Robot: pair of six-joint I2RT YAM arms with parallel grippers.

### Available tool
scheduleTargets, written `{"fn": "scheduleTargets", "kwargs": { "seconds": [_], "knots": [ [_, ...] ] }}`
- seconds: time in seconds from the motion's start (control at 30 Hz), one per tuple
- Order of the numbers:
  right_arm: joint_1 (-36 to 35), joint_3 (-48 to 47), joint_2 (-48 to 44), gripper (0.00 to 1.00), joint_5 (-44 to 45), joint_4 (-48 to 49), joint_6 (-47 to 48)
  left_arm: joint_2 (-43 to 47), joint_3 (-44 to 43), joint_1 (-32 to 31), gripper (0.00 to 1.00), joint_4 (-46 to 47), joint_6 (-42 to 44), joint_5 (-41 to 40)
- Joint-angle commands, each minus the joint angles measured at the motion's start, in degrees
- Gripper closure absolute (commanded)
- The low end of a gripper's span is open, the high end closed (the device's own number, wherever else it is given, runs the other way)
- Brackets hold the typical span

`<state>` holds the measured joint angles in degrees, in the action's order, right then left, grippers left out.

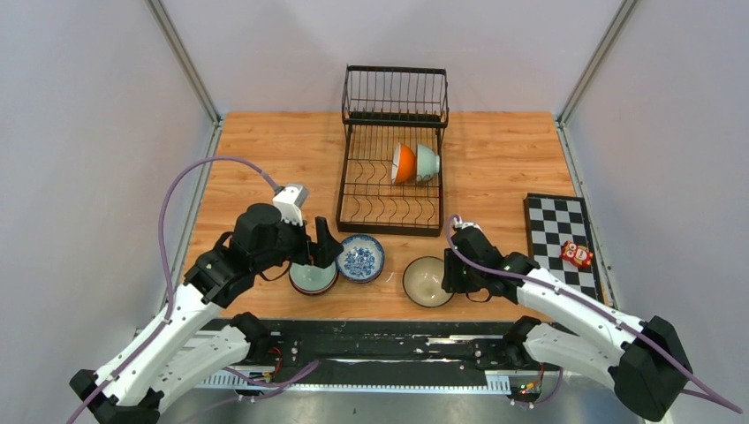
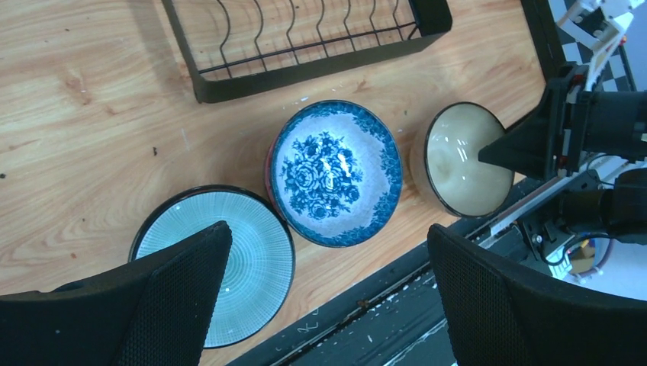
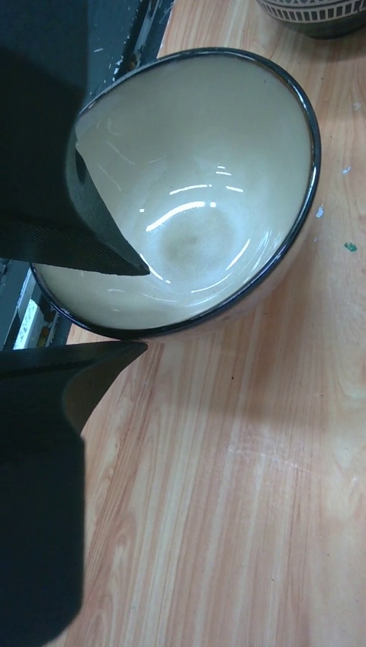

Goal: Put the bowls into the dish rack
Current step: Pick up the bowl from the center of the board.

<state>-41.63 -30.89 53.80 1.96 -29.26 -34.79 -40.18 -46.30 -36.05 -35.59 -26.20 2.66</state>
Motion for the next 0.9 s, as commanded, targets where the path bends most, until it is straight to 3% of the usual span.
{"fn": "scheduleTargets", "kwargs": {
  "seconds": [0.0, 0.17, 0.23, 0.3, 0.33, 0.87],
  "knots": [
    [-0.59, 0.94, 1.44, 0.62, 0.42, 1.39, -0.29, -0.71, 0.55, -2.00, 0.00, 2.43, -0.85, 0.18],
    [-0.56, 1.01, 3.52, 0.67, 0.05, 2.86, -0.25, -2.35, 0.34, -4.54, 0.00, 3.17, -1.25, -0.93],
    [-0.61, 1.00, 3.78, 0.77, 0.04, 2.93, -0.17, -2.74, 0.55, -5.26, 0.00, 3.61, -1.48, -1.03],
    [-0.57, 0.85, 3.67, 0.95, -0.37, 2.89, 0.26, -3.09, 0.75, -6.02, 0.00, 4.05, -2.02, -1.01],
    [-0.63, 0.71, 3.31, 0.97, -0.47, 2.77, 0.47, -3.33, 0.75, -6.49, 0.00, 4.25, -2.20, -1.03],
    [-2.27, -9.72, -3.75, 0.97, 2.99, -7.61, 1.90, -11.49, -3.87, -20.99, 0.00, 5.56, -4.67, -8.53]
  ]
}}
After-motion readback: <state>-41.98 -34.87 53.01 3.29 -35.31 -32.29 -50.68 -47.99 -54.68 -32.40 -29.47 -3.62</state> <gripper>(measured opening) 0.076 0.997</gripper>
